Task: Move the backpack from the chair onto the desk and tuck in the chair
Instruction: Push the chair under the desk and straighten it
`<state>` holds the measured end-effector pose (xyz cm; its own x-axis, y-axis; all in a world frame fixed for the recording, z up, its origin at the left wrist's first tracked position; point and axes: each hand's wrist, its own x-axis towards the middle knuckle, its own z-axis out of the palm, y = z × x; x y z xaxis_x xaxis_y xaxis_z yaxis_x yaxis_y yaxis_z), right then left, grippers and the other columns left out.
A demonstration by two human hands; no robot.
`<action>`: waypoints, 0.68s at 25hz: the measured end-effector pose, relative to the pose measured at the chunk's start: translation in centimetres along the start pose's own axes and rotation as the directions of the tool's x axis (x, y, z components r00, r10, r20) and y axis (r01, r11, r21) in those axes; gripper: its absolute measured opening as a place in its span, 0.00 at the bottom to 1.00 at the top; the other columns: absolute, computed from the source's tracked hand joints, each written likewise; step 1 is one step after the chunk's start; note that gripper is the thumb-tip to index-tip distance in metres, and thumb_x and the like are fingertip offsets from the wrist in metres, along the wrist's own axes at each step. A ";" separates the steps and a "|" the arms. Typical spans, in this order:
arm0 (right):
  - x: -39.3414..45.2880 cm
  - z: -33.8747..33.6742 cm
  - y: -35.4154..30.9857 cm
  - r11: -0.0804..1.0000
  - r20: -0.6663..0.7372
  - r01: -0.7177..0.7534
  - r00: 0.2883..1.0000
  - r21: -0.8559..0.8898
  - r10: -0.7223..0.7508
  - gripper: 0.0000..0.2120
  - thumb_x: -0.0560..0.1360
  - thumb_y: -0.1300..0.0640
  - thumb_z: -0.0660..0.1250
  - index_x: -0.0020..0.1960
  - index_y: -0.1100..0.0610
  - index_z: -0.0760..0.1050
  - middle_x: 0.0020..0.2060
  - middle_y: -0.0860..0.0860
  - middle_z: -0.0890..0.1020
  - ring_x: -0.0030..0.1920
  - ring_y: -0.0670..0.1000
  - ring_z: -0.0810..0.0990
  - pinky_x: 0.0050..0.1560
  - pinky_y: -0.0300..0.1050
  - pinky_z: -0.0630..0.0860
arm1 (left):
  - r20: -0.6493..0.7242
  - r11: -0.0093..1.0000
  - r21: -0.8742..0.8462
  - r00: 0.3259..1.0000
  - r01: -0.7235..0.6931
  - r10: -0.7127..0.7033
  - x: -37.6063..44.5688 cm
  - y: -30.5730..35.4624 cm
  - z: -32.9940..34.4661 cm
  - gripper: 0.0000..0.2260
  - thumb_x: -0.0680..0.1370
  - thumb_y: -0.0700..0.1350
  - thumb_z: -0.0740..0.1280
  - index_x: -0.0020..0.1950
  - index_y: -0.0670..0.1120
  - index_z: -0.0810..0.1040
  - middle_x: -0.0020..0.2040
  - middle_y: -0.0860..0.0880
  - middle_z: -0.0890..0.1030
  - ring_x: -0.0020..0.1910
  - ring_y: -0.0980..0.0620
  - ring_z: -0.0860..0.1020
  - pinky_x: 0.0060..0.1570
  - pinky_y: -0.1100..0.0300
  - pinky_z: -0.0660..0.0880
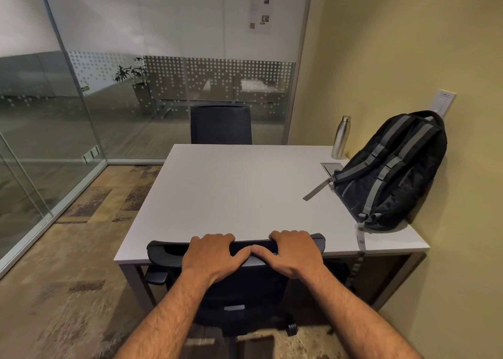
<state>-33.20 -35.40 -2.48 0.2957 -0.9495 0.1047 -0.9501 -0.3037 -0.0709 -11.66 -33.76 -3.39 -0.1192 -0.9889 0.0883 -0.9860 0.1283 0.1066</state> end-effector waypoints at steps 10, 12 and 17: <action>-0.9 0.0 -0.2 0.999 0.077 -0.029 0.997 0.017 0.028 0.48 0.73 0.20 0.40 0.70 0.52 0.75 0.64 0.53 0.83 0.64 0.56 0.79 0.73 0.60 0.65 | -0.066 0.999 -0.046 0.998 0.015 -0.018 -1.8 0.5 -0.5 0.40 0.75 0.76 0.44 0.73 0.53 0.74 0.66 0.52 0.82 0.64 0.49 0.79 0.67 0.49 0.71; -1.6 0.0 -0.3 0.998 0.098 -0.046 0.994 0.035 0.042 0.47 0.75 0.21 0.40 0.75 0.53 0.71 0.71 0.53 0.79 0.72 0.56 0.74 0.78 0.63 0.59 | -0.062 0.998 -0.061 0.998 0.015 -0.019 -2.8 0.6 -0.4 0.40 0.75 0.76 0.44 0.75 0.53 0.71 0.71 0.52 0.78 0.69 0.49 0.75 0.73 0.46 0.66; -3.9 -0.2 -0.4 0.996 0.084 -0.058 0.995 0.075 0.051 0.51 0.72 0.20 0.36 0.82 0.51 0.59 0.82 0.55 0.63 0.83 0.56 0.55 0.81 0.66 0.44 | -0.073 1.000 -0.004 0.997 0.016 -0.016 -5.3 0.8 -0.1 0.43 0.75 0.76 0.39 0.81 0.52 0.60 0.82 0.50 0.63 0.81 0.48 0.57 0.80 0.41 0.48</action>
<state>-34.00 -31.52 -2.63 0.2538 -0.9671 0.0168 -0.9555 -0.2534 -0.1511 -11.77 -28.38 -3.70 -0.0947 -0.9828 0.1588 -0.9873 0.1132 0.1115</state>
